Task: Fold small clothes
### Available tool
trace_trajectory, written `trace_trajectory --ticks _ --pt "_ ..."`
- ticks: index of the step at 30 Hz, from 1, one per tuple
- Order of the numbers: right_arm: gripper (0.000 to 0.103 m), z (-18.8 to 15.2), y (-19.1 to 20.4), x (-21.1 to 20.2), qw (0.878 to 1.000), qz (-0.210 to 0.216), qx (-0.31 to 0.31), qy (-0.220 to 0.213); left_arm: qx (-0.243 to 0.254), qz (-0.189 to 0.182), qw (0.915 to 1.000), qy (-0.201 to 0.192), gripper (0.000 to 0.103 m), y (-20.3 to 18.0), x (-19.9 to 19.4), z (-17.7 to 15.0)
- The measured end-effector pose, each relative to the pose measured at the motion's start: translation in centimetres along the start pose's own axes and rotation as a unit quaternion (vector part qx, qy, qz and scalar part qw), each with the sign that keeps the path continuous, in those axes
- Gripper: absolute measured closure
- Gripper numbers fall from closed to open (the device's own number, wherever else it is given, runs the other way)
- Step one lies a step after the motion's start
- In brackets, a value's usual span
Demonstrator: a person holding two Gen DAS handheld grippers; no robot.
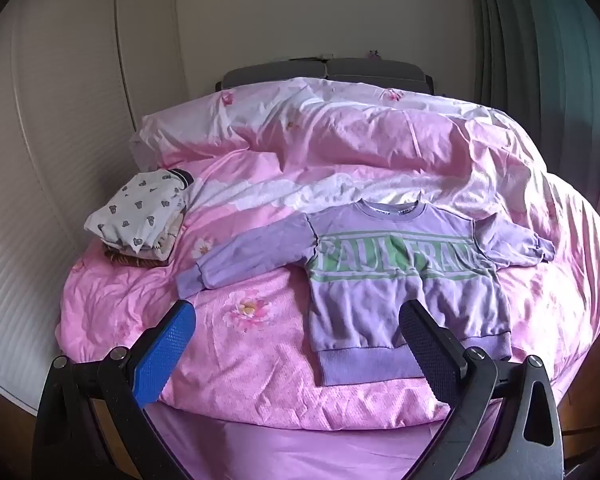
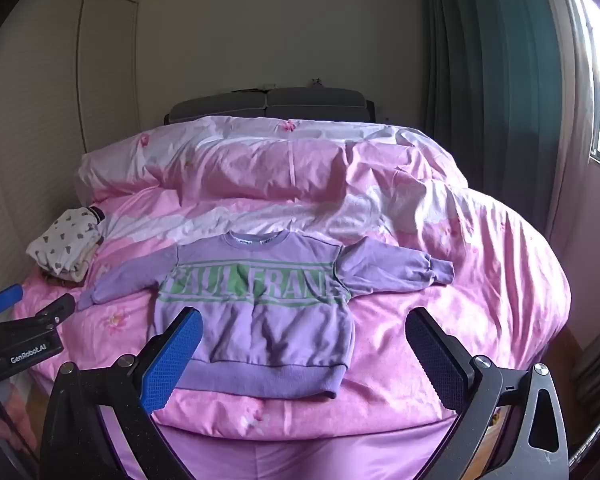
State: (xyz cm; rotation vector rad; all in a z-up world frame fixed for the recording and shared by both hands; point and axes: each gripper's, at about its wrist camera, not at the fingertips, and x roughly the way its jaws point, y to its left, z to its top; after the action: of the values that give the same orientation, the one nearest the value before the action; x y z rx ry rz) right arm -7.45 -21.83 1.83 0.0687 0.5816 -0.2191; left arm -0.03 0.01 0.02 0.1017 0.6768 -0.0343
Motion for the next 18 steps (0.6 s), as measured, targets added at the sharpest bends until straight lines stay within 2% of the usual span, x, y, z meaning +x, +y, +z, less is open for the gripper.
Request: trace_trajectory --ticks 18 --pt "0.0 -0.16 -0.03 0.18 1.0 0.001 0.001 0.004 0.004 0.007 1.0 0.004 0.0 -0.22 0.1 -0.62"
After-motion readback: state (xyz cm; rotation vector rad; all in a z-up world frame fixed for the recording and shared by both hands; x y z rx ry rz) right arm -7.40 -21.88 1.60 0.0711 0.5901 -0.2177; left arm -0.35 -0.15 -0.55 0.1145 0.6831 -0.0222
